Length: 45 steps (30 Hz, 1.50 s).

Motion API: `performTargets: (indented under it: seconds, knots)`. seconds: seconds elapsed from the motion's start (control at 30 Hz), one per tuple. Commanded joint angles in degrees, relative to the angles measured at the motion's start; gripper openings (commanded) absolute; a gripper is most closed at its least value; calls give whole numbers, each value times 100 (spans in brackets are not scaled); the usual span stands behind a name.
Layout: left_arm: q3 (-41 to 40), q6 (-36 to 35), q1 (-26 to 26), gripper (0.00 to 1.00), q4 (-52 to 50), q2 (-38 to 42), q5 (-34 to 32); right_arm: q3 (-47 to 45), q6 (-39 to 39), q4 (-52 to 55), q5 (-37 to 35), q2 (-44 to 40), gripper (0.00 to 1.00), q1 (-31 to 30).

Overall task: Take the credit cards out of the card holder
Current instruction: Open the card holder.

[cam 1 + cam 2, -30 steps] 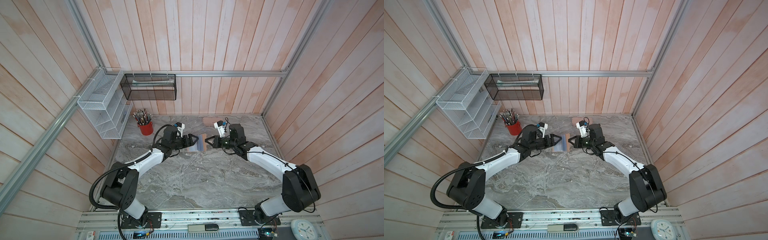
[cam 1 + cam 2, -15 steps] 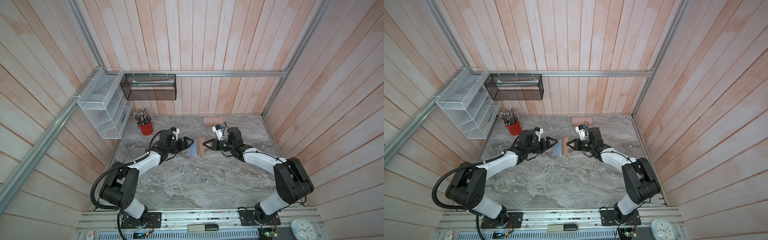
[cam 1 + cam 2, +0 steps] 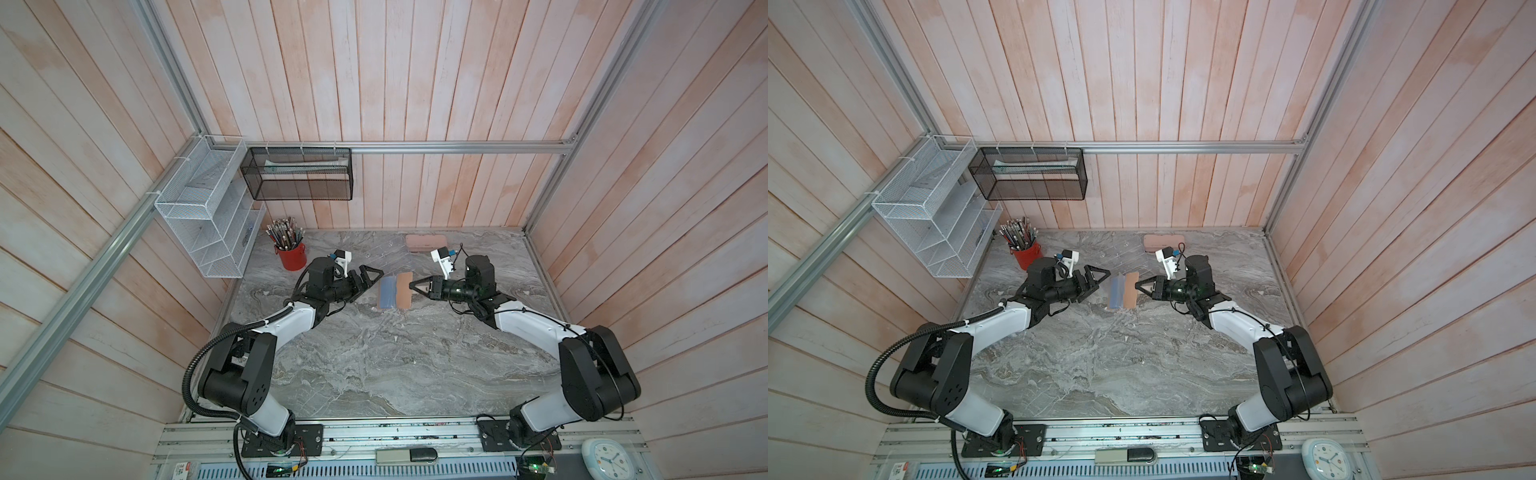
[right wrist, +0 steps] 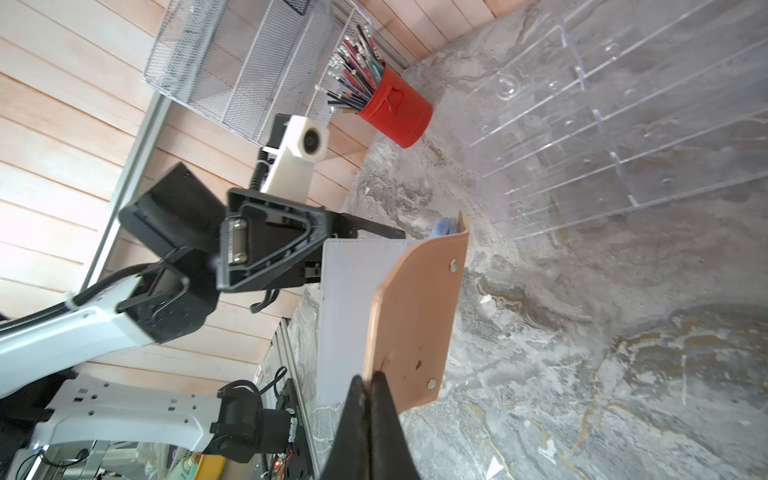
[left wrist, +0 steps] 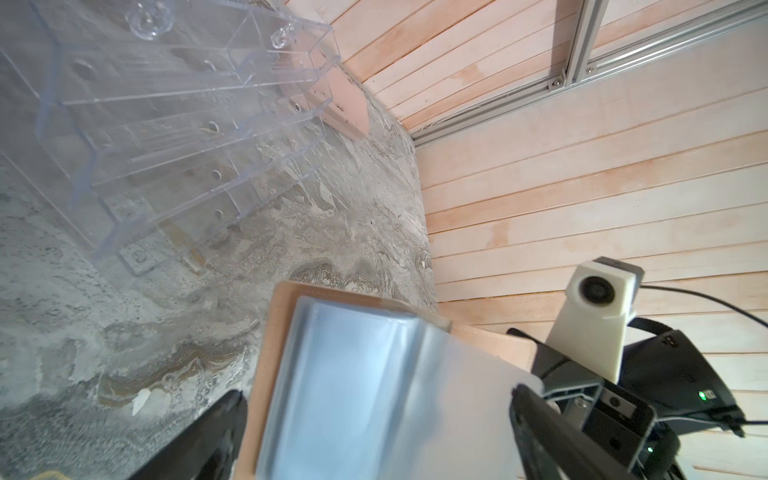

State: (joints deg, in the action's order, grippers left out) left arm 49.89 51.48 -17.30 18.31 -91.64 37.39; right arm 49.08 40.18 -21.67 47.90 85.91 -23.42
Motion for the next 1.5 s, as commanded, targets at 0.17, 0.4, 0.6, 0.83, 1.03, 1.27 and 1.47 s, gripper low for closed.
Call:
performTargets:
  seconds: [0.17,0.4,0.6,0.83,1.03,1.27,1.47]
  knots:
    - [-352,652,390,100,2111,-497,1238,-32,248,-652,500,-382,0,67]
    - [-366,775,312,94,2716,-569,1623,14,341,-856,615,-393,0,81]
    - [-357,769,29,84,2869,-619,1774,23,451,-1065,655,-281,0,88]
    - [-493,795,7,74,2968,-481,1763,92,481,-1131,689,-145,0,133]
    - [-564,788,7,64,3023,-366,1825,163,498,-1166,741,-7,0,169]
    - [-555,669,-4,49,2857,-193,1818,229,506,-1212,794,110,0,185]
    - [-493,536,-21,31,2554,-45,1810,368,356,-1012,791,243,0,182]
